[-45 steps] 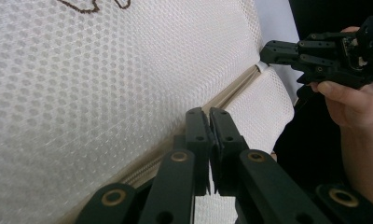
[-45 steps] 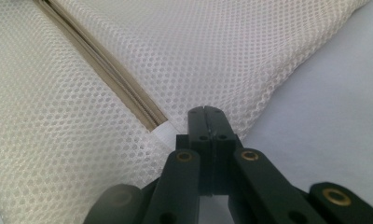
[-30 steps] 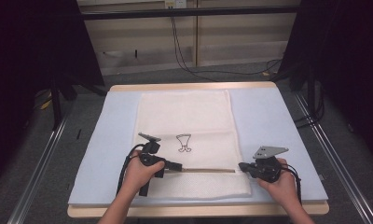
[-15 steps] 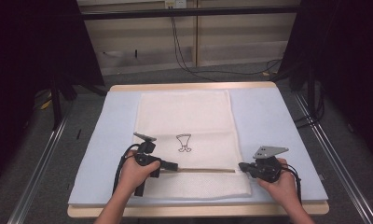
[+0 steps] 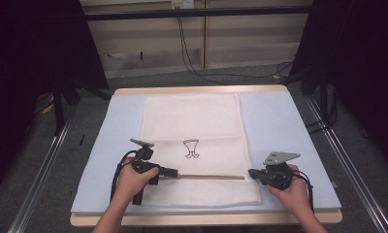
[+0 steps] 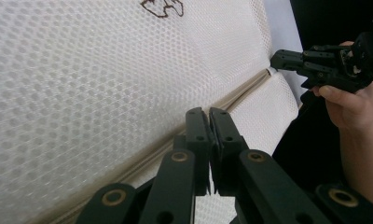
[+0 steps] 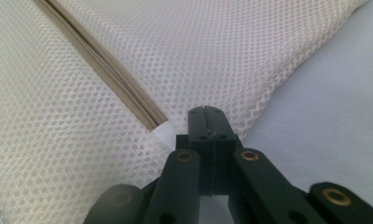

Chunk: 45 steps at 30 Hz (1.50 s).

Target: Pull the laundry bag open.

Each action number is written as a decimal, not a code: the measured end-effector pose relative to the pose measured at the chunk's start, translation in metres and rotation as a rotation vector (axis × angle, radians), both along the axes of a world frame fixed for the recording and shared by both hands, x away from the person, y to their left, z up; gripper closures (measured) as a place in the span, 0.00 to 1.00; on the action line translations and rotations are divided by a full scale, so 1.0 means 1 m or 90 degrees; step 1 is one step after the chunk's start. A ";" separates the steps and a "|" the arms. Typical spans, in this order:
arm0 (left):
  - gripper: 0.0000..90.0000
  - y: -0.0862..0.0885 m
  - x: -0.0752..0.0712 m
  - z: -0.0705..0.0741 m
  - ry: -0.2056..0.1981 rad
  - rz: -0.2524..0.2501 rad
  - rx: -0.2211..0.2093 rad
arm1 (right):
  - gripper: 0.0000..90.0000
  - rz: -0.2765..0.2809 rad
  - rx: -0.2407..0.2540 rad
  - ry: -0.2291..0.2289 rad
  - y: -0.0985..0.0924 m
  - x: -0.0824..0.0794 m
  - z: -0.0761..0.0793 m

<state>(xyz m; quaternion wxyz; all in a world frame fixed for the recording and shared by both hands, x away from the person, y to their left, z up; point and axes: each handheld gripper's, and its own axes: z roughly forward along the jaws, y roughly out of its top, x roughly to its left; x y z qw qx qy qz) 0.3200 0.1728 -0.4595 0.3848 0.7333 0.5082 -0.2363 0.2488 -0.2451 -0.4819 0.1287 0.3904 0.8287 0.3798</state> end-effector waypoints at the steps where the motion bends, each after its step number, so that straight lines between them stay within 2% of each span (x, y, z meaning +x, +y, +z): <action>1: 0.97 0.001 0.000 0.000 0.002 0.004 -0.001 | 1.00 0.000 0.000 0.000 0.000 0.000 0.000; 10: 0.97 0.010 0.000 0.001 0.007 0.010 -0.006 | 1.00 0.002 0.002 0.000 0.000 0.000 0.000; 12: 0.97 0.014 0.000 0.002 0.001 0.011 -0.001 | 1.00 0.001 -0.001 0.000 0.000 0.000 0.000; 13: 0.97 0.014 -0.001 0.002 0.007 0.018 -0.003 | 1.00 0.001 0.000 0.000 0.000 0.000 0.000; 16: 0.97 0.017 0.000 0.002 0.001 0.016 -0.001 | 1.00 0.001 0.001 0.000 0.000 0.000 0.000; 18: 0.97 0.019 -0.001 0.003 0.007 0.017 -0.011 | 1.00 0.001 0.000 0.000 0.000 0.000 0.000; 19: 0.97 0.020 -0.001 0.003 0.005 0.018 -0.002 | 1.00 0.001 -0.001 0.000 0.000 0.000 0.000; 23: 0.97 0.024 -0.001 0.004 0.008 0.025 -0.006 | 1.00 0.000 -0.001 0.000 0.000 0.000 0.000; 26: 0.97 0.027 -0.001 0.003 0.001 0.026 -0.002 | 1.00 0.003 0.001 0.001 0.000 0.000 0.000; 27: 0.97 0.028 -0.001 0.003 0.007 0.029 -0.003 | 1.00 0.003 0.001 0.001 0.000 0.000 0.000; 34: 0.97 0.032 -0.002 0.003 0.006 0.034 0.001 | 1.00 0.005 0.001 0.002 0.000 0.001 0.000; 35: 0.97 0.033 -0.003 0.004 0.013 0.042 -0.001 | 1.00 0.006 0.001 0.001 0.000 0.001 0.000; 40: 0.97 0.040 -0.004 0.003 0.003 0.044 -0.001 | 1.00 0.005 0.003 0.001 -0.001 0.001 0.000; 41: 0.97 0.041 -0.005 0.004 0.012 0.049 -0.005 | 1.00 0.005 0.004 0.003 -0.001 0.001 0.000; 45: 0.97 0.046 -0.006 0.004 0.011 0.054 -0.008 | 1.00 0.007 0.009 0.007 -0.002 0.002 0.000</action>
